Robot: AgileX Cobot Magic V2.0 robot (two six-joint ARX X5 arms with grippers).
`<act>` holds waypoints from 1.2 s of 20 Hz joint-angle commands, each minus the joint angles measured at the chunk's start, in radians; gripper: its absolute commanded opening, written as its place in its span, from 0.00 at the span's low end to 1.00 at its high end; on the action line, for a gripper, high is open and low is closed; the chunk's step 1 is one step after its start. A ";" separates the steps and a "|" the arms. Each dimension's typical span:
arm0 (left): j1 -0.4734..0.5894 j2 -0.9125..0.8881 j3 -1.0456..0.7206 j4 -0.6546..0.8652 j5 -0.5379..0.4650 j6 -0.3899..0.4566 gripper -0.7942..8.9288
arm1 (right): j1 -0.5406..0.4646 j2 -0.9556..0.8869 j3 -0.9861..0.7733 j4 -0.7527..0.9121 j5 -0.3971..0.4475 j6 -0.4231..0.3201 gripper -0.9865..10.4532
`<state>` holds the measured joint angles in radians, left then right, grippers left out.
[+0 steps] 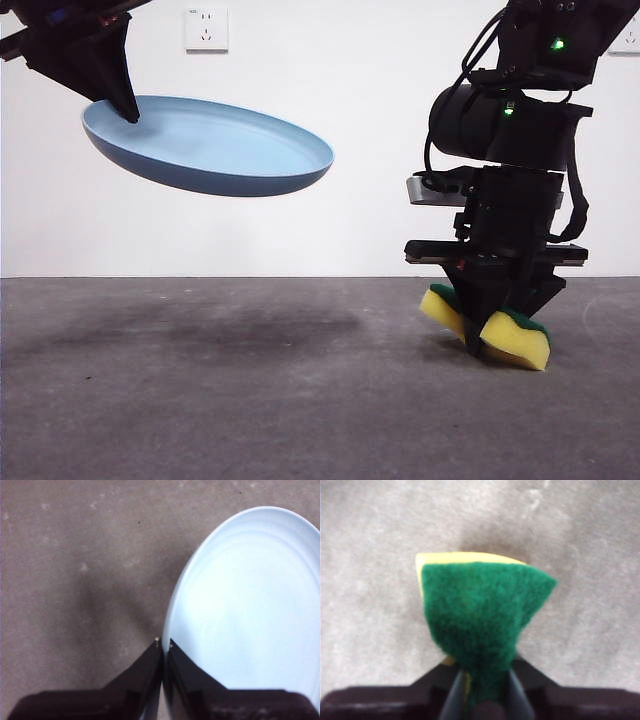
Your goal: Pick up the plate,pick up the cloth,clean the plate with the cloth
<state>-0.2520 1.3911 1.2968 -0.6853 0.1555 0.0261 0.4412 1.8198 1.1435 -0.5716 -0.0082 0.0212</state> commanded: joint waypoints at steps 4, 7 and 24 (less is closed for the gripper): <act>-0.011 0.029 0.000 0.028 -0.037 0.003 0.07 | 0.017 -0.102 0.019 -0.011 -0.020 0.010 0.07; -0.029 0.057 0.000 0.030 -0.049 -0.001 0.07 | 0.033 -0.231 0.024 -0.013 -0.098 0.032 0.07; -0.418 0.093 0.000 0.286 -0.154 -0.113 0.07 | 0.190 -0.402 0.024 0.047 -0.272 0.119 0.07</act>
<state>-0.6655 1.4830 1.2968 -0.4126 0.0032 -0.0727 0.6250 1.4063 1.1690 -0.5289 -0.2844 0.1345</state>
